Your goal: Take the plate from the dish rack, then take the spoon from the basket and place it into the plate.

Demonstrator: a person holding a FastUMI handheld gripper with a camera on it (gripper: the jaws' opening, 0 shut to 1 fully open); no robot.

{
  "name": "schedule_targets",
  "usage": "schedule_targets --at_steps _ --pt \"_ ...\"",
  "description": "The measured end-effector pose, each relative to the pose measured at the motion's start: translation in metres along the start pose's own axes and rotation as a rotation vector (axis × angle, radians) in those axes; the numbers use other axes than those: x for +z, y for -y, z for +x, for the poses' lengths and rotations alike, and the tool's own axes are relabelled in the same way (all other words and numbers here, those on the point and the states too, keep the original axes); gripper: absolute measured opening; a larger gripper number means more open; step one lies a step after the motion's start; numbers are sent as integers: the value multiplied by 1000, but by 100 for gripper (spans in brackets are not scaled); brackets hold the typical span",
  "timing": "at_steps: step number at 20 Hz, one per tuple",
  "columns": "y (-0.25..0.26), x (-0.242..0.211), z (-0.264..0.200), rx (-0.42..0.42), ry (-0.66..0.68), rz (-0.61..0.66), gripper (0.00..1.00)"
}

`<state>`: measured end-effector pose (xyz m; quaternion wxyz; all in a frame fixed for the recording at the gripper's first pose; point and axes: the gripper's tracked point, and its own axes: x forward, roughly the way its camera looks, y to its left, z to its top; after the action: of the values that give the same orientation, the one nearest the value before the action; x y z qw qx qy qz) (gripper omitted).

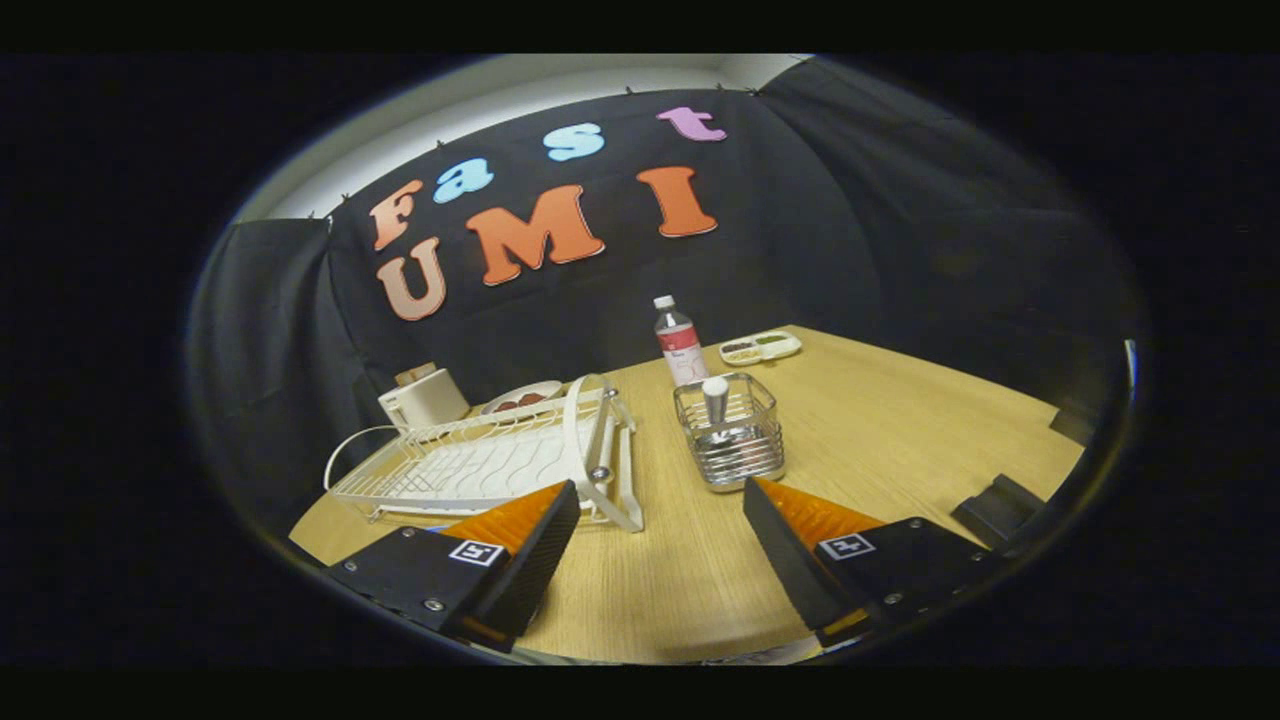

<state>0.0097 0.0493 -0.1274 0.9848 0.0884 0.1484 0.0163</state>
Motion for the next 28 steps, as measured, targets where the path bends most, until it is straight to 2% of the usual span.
schedule_targets --at_steps 7,10,14,16,17,18,20,23,28 --pt "23 35 21 -85 98 -106 97" --pt "15 48 25 -76 140 -158 92" --pt "13 46 35 -85 136 -190 75" --pt "16 47 39 -106 135 -201 58" --pt "16 49 40 -113 139 -203 46" --pt "18 50 40 -121 142 -202 40" --pt "18 51 41 -119 141 -178 18" --pt "16 55 36 -121 151 -182 10" --pt "7 83 14 -125 206 -248 9"
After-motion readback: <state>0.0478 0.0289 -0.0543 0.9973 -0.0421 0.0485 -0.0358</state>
